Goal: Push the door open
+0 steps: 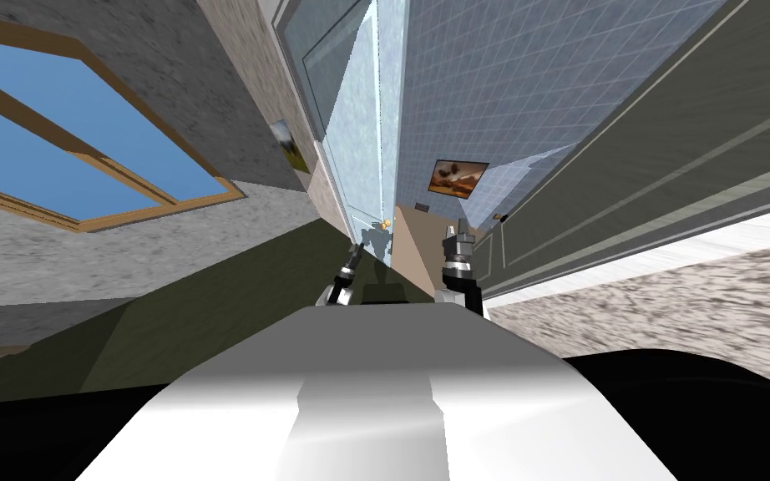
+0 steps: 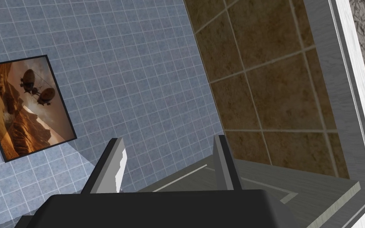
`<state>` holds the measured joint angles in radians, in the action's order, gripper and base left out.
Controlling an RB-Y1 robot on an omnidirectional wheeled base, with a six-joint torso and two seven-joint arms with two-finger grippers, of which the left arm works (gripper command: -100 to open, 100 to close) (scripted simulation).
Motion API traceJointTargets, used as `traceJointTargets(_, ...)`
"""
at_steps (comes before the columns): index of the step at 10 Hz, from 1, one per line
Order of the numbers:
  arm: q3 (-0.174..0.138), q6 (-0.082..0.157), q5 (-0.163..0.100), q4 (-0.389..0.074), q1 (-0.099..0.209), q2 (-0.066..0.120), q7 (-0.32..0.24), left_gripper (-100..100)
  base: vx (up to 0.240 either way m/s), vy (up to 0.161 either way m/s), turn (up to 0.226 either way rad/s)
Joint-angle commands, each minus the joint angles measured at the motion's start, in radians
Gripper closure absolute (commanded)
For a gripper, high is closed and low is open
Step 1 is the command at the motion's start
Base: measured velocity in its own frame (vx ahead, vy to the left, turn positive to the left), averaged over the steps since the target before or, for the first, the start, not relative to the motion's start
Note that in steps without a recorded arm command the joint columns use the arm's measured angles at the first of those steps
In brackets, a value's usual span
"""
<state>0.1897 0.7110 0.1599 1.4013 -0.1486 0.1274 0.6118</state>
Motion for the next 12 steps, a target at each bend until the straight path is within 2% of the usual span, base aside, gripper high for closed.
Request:
traceJointTargets(1, 0.0, 0.012, 0.001, -0.032, 0.015, 0.005, 0.013, -100, 0.054, 0.006, -0.007)
traceJointTargets(12, 0.062, 0.097, 0.056, -0.341, 0.145, 0.026, 0.23, -100, 0.09, 0.016, -0.032)
